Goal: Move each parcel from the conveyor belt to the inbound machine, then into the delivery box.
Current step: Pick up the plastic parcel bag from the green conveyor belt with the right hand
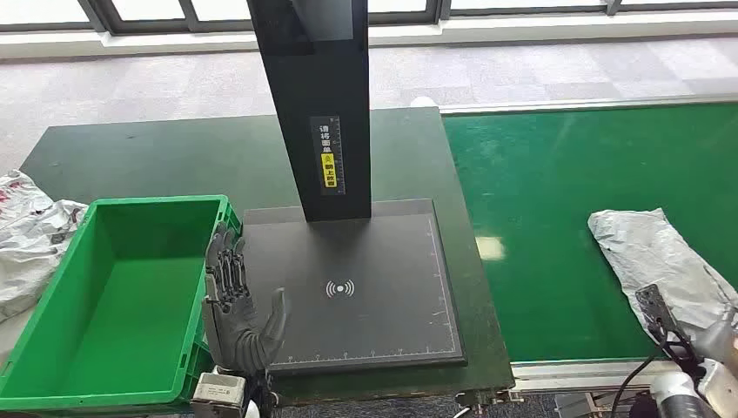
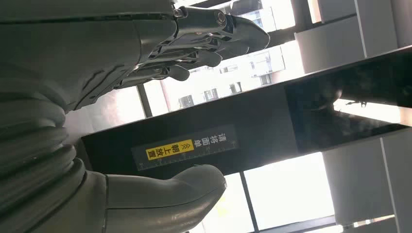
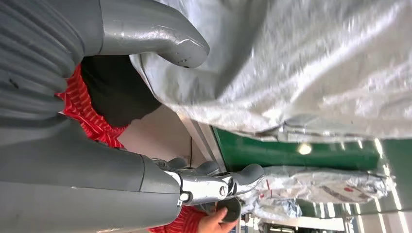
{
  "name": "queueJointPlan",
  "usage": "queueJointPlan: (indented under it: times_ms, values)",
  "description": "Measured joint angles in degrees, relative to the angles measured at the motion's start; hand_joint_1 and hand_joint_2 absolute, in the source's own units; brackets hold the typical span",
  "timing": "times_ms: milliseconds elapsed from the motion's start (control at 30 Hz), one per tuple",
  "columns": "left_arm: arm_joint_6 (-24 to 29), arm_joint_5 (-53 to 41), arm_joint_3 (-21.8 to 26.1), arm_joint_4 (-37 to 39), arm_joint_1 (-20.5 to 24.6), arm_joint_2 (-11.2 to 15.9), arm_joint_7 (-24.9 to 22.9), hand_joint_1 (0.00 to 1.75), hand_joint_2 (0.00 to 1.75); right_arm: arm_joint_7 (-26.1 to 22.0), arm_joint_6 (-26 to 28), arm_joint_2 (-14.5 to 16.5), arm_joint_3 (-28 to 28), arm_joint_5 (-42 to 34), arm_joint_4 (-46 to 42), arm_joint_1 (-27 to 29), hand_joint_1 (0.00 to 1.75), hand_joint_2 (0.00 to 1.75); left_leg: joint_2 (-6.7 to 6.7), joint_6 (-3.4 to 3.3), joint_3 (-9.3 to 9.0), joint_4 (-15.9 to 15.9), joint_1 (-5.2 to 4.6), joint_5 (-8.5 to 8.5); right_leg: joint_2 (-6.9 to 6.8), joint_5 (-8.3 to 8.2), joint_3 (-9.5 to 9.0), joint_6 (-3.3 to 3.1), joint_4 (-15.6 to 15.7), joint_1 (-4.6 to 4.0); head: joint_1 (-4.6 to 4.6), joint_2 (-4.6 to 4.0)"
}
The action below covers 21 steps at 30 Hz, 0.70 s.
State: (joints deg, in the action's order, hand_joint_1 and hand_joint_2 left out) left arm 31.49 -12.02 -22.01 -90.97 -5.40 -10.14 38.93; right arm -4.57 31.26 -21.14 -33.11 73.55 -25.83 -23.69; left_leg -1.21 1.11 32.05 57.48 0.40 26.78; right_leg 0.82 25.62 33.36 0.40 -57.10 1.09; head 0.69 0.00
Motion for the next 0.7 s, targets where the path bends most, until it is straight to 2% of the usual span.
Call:
queueJointPlan:
  times_ms: [133,333,600,633,700]
  values:
    - [0.5,0.0,0.0,-0.2,-0.3,0.2,0.0,0.0,1.75,-0.3,-1.5,-0.7,-0.6,-0.2,0.0,-1.3,0.0,1.75,0.03,-0.04,0.3,0.0,0.0,0.03,0.01,0.01,0.0,0.01,0.0,0.0,-0.01,0.0]
    - [-0.5,-0.3,0.2,-0.2,-0.2,0.3,0.0,0.0,1.75,4.2,-13.2,-0.2,-0.6,4.2,2.1,-3.0,0.0,1.75,0.01,-0.06,0.01,0.0,0.0,-0.01,-0.02,-0.01,0.0,0.02,0.0,-0.04,0.0,0.0]
    - [-1.0,-0.4,0.9,0.3,0.2,0.3,0.0,0.0,1.75,4.5,-15.8,2.0,-0.6,5.9,4.7,-2.8,0.0,1.75,-0.02,-0.07,0.0,0.0,0.01,-0.04,-0.04,-0.01,0.0,0.02,0.0,-0.05,0.01,0.0]
    - [-1.1,-0.4,1.0,0.4,0.3,0.3,0.0,0.0,1.75,4.5,-16.6,2.1,-0.6,6.2,4.8,-2.9,0.1,1.75,-0.01,-0.07,0.0,0.0,0.01,-0.03,-0.04,-0.01,0.0,0.02,0.0,-0.04,0.01,0.0]
    - [-1.2,-0.4,1.0,0.7,0.5,0.3,0.0,0.0,1.75,4.1,-18.5,2.3,-0.6,7.0,4.9,-2.9,0.93,1.75,-0.01,-0.08,-0.01,0.0,0.01,-0.03,-0.03,-0.02,-0.03,0.03,0.0,-0.04,0.01,0.0]
